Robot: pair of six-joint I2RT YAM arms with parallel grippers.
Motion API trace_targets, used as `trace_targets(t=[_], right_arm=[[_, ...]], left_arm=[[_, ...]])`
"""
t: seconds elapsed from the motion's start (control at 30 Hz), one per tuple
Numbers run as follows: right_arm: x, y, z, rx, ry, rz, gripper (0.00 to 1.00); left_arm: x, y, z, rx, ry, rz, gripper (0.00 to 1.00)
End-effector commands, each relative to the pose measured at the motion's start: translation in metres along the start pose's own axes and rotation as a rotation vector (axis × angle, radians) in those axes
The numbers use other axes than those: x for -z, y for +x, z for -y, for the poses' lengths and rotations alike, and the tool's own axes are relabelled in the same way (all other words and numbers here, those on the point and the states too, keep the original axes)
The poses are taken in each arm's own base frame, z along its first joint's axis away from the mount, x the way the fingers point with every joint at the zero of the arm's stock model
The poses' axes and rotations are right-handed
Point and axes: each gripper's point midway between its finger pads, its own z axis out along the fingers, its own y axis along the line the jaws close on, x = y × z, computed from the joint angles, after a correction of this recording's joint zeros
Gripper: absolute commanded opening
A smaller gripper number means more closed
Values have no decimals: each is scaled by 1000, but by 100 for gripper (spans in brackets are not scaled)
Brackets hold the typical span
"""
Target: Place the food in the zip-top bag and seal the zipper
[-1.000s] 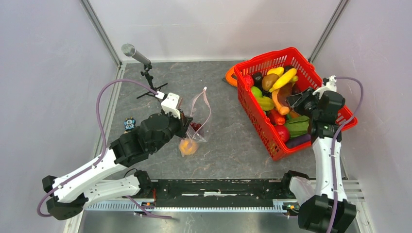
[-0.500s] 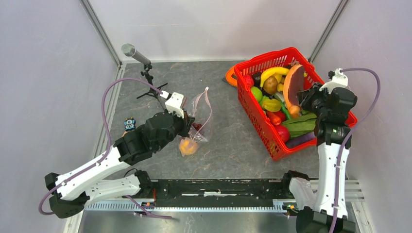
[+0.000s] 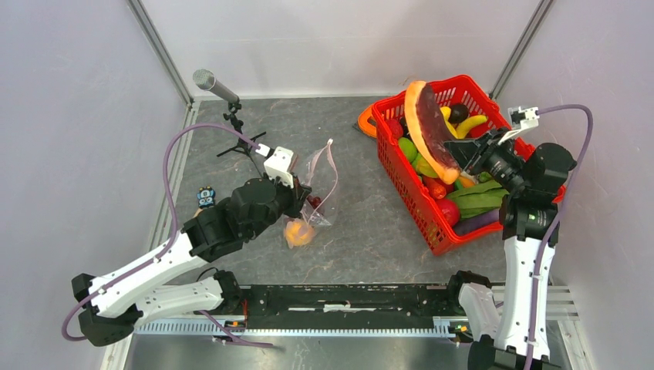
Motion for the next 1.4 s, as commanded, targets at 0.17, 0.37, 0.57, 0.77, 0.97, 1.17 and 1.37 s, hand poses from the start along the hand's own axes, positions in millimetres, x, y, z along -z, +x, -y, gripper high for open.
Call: trace_targets(t=[0.17,0.37,0.57,0.77,0.97,1.17,1.37], right_arm=[[6,-15,-41,40,-185,1,0],[-1,4,-50,-83,-246,-73,0],[-15,27,-55,-126,-167,-154,0],[-20,30,-69,-167,-112,-177,0],[-9,44,-69,-237,-21,-292,0],[13,65,-86,-293,-74,-406,0],[29,82,-103,-326,-133,-485,0]], left_arm=[[1,-19,10,5,40,51,2],[-4,-21,13,1,45,56,2],[-17,-26,40,15,136,32,2],[-37,-16,49,18,131,-9,2],[-53,-7,48,31,104,-15,2],[-66,-5,53,31,95,-27,2],[-74,-7,58,31,96,-35,2]])
